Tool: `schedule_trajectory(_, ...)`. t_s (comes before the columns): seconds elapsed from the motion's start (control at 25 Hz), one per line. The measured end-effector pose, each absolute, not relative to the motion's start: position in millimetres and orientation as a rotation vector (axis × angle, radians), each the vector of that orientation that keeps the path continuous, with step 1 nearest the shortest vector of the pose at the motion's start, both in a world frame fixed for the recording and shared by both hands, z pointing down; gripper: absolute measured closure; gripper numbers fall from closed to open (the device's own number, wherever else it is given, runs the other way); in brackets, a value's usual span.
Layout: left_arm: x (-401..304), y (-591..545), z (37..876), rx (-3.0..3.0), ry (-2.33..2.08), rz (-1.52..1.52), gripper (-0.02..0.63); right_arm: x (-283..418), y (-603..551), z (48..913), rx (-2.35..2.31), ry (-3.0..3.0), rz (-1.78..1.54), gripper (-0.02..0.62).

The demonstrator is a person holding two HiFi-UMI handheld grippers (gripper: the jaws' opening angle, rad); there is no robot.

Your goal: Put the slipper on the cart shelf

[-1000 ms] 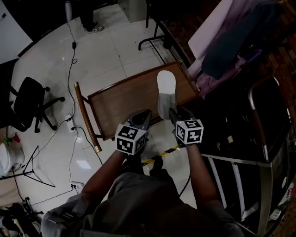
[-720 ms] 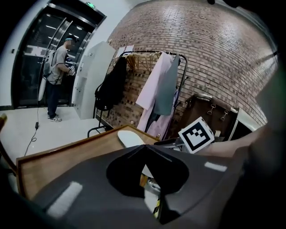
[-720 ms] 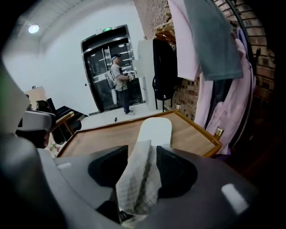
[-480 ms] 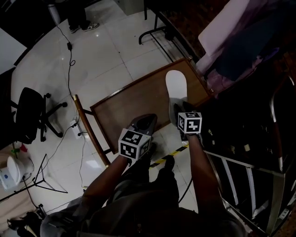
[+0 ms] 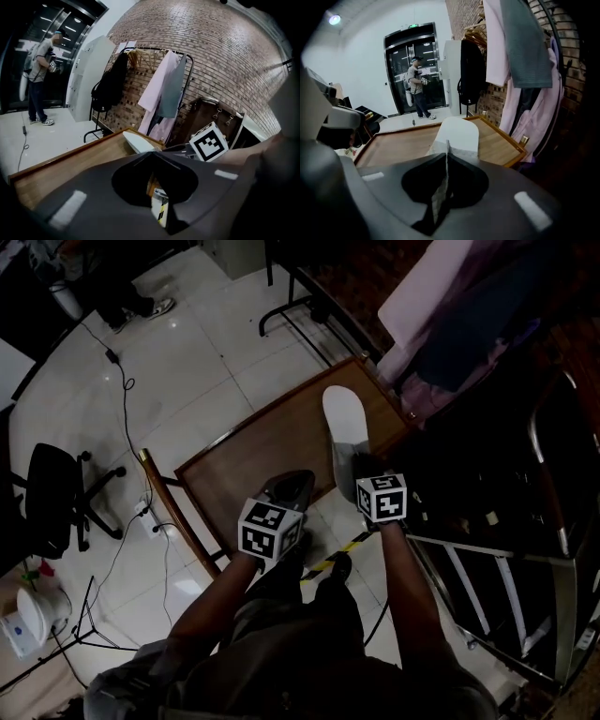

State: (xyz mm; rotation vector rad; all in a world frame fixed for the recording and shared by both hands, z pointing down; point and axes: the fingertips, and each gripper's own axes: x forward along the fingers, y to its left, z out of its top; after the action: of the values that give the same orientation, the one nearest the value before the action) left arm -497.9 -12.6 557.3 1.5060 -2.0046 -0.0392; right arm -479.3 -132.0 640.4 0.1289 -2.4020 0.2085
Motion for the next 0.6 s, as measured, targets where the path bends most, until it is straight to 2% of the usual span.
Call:
schedule_trajectory(0.28, -468, -49, 532, 1.640, -1.937, -0.055, 0.598, -403, -124, 576, 0.201, -2.474, 0.231, 0.586)
schedule_trajectory(0.6, -370, -96, 504, 1.890, -1.752, 0.001, 0.598, -280, -129, 515, 0.392, -2.570, 0.273, 0.588)
